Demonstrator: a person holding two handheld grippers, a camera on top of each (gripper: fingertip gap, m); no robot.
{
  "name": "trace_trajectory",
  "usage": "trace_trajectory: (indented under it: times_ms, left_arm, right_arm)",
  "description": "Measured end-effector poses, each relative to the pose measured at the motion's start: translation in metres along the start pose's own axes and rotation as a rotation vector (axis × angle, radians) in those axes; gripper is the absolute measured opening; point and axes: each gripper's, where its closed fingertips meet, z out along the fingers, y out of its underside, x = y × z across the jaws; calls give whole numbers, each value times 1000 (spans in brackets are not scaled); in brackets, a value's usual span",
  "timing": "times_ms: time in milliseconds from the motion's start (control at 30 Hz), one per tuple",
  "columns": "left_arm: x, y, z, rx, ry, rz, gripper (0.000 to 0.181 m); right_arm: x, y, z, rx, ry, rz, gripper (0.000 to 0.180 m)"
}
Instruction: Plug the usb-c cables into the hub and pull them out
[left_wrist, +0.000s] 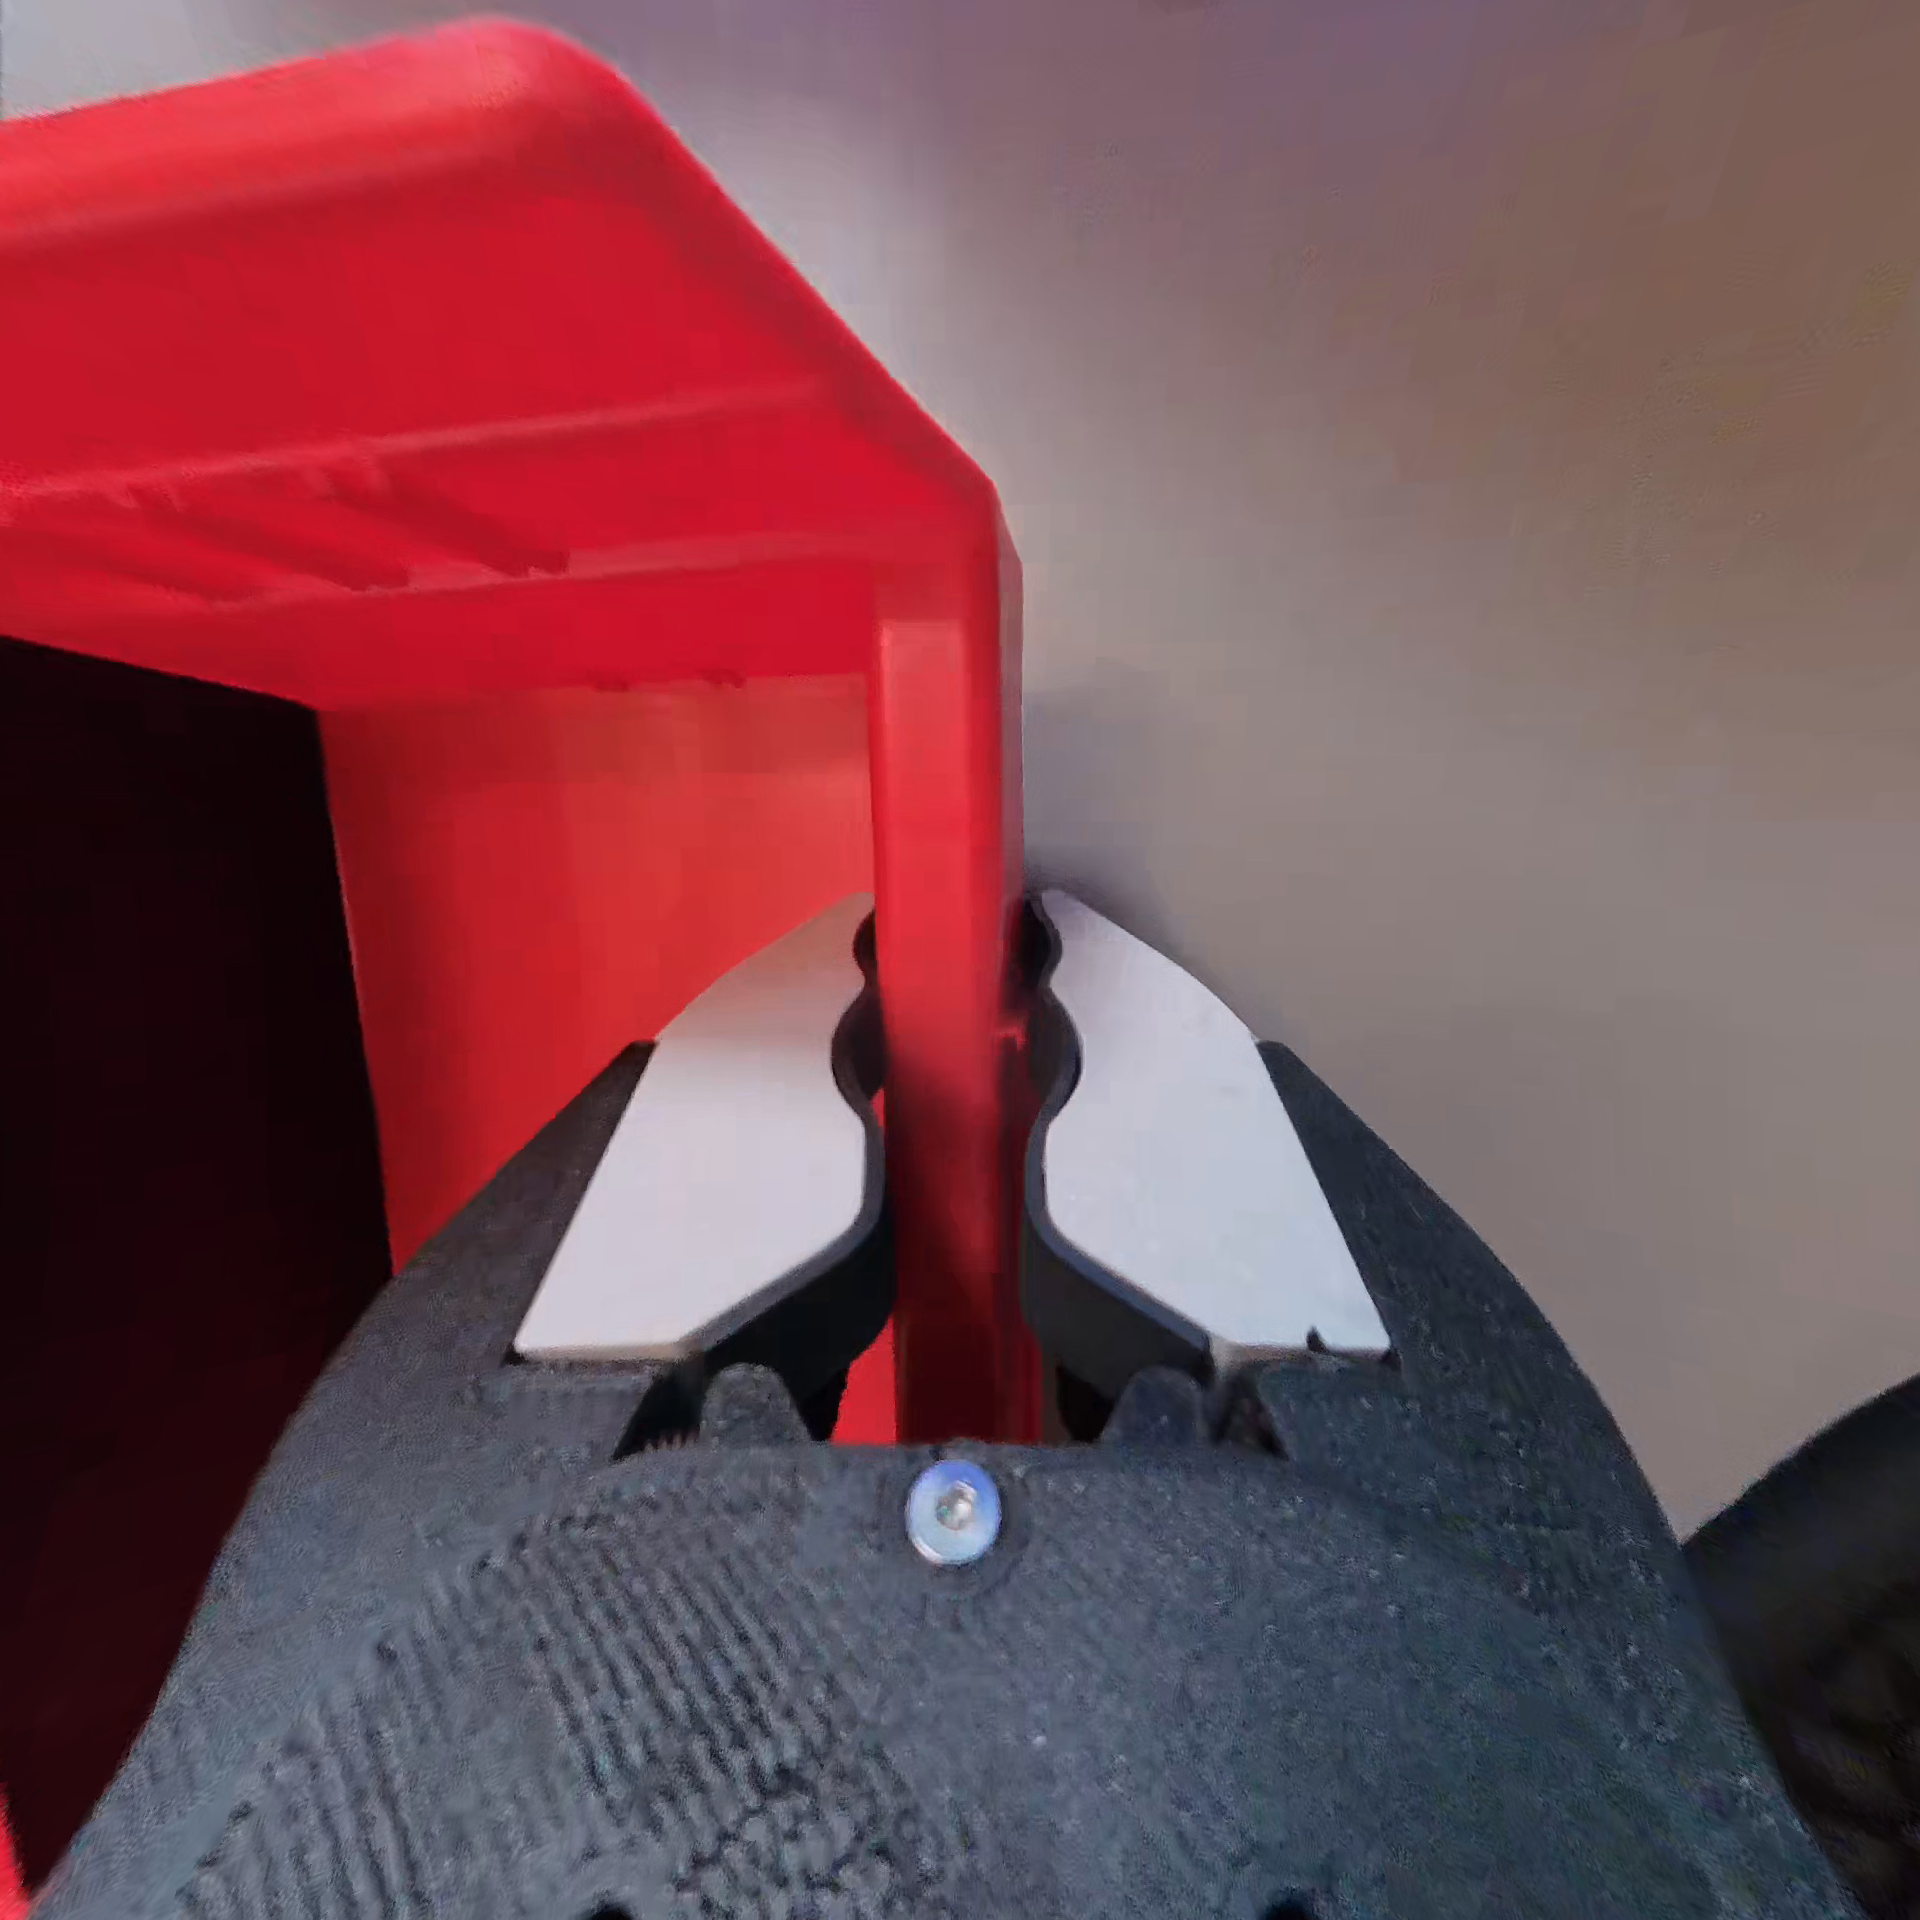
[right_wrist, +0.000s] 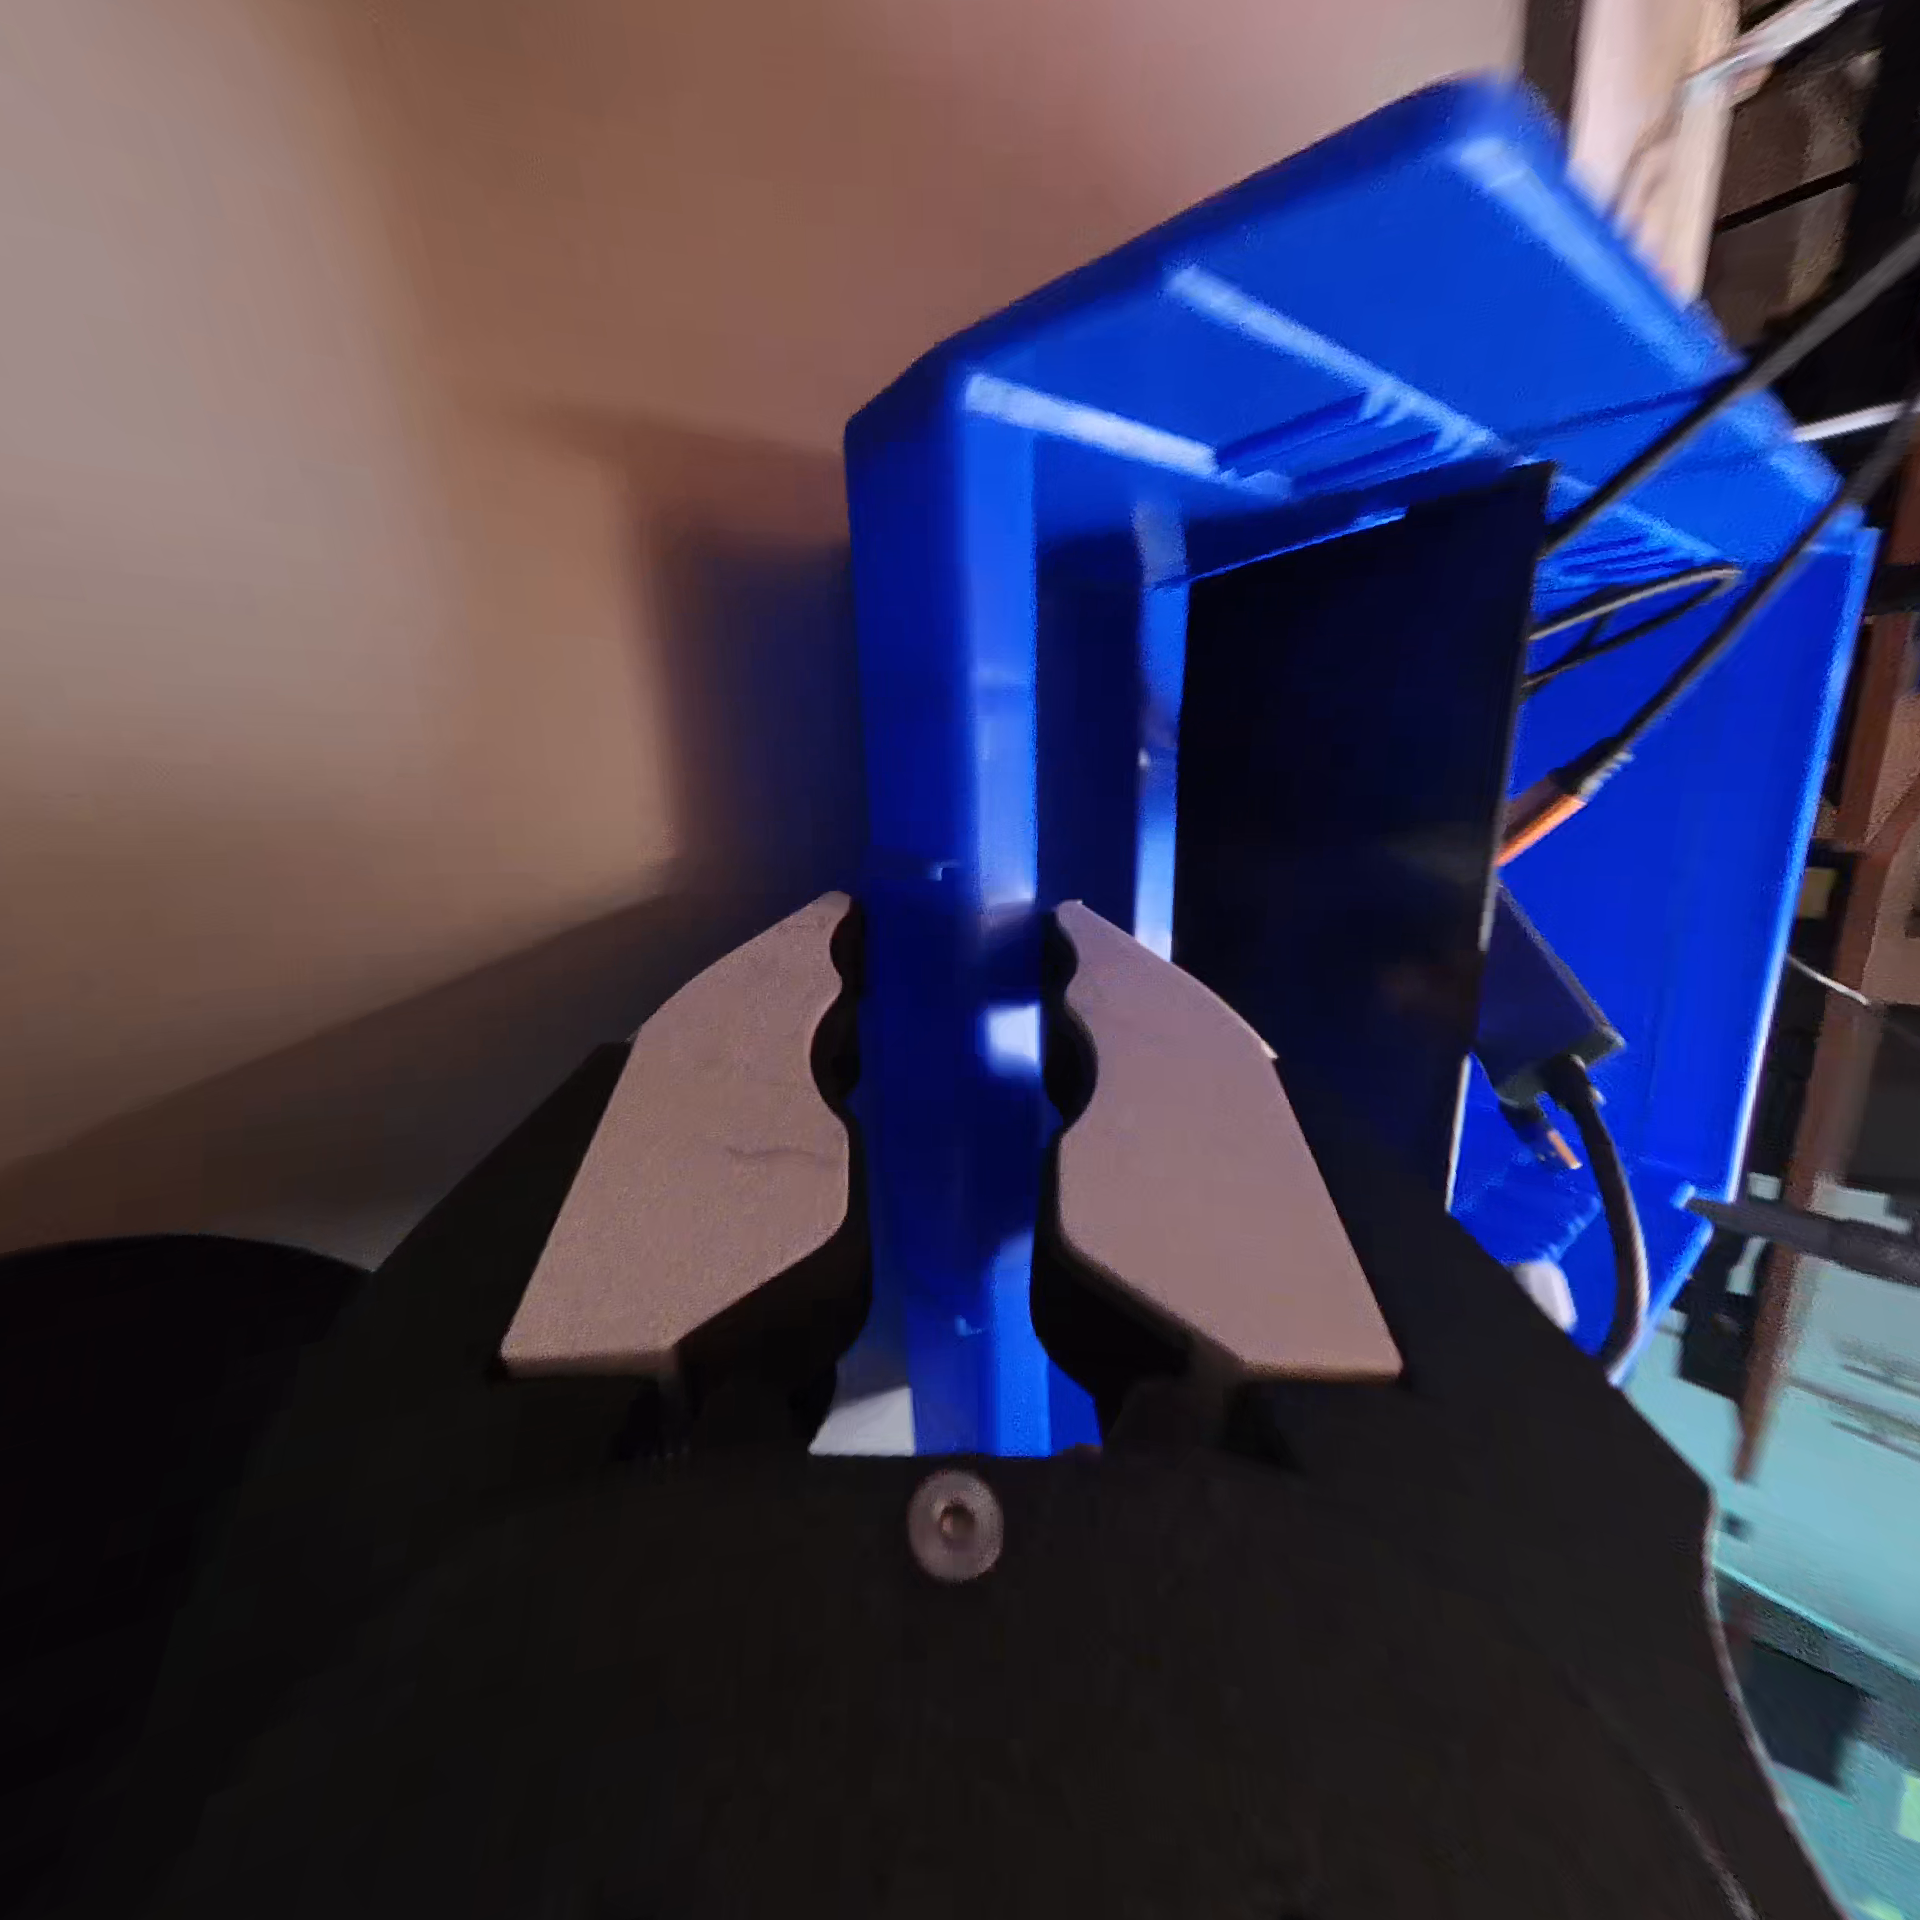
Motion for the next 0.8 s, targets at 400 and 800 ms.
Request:
trace_trajectory:
  times_ms: [400,800]
  left_arm:
    - [38,-108,-66,595,-104,-139,33]
    - [73,-170,-10,657,-40,-575,65]
  right_arm:
    - [35,83,-125,317,448,937,38]
    - [52,96,-46,249,317,1153,47]
